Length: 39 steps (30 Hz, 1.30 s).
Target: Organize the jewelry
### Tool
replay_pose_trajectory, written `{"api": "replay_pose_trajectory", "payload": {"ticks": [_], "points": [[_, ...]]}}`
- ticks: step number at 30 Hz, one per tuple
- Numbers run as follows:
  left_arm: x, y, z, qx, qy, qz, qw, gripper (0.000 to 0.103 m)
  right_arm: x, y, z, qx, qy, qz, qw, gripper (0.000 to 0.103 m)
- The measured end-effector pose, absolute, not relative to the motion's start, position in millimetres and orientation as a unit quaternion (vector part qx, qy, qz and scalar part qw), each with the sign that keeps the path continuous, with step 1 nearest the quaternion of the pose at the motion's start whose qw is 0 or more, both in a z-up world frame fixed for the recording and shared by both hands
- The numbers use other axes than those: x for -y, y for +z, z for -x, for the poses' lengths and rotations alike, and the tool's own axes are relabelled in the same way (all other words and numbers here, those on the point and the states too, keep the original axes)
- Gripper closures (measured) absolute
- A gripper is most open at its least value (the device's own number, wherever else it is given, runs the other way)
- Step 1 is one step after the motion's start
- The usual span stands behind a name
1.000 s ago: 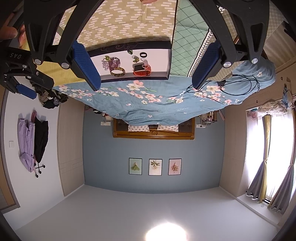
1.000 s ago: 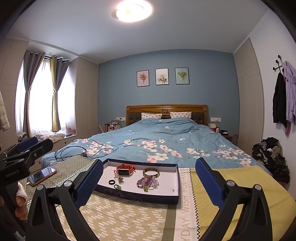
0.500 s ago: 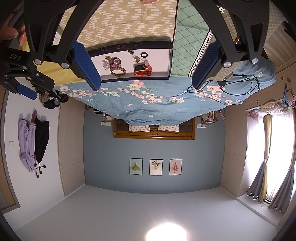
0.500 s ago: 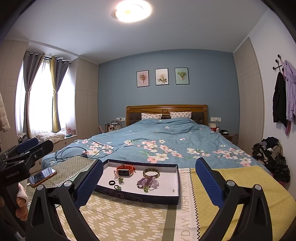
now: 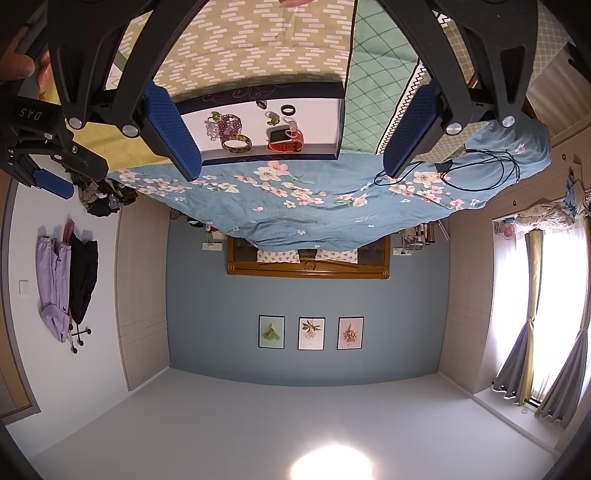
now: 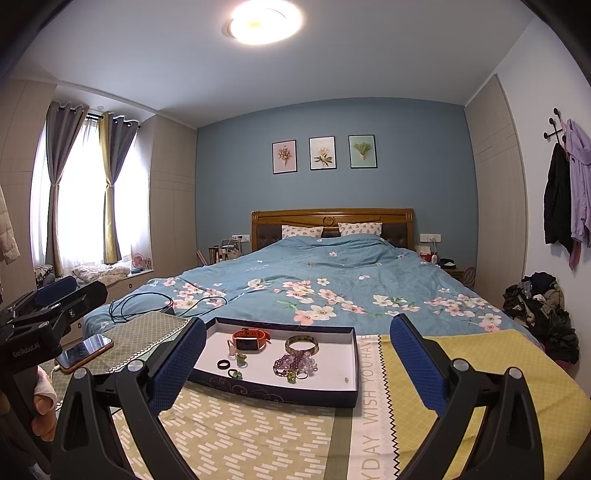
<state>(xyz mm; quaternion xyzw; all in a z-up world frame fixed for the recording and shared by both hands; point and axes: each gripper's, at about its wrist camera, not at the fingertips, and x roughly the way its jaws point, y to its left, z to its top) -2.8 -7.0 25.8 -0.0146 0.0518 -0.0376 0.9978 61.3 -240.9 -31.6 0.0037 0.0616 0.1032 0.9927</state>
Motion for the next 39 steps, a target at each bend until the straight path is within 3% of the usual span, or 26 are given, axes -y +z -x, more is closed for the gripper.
{"api": "replay_pose_trajectory", "payload": {"ticks": [39], "points": [[7.1,22.0,4.1,-0.052,-0.038,0.014,0.998,0.006,238.0,-31.6,-63.3,-0.065,0.103,-0.007,0.993,0.007]]}}
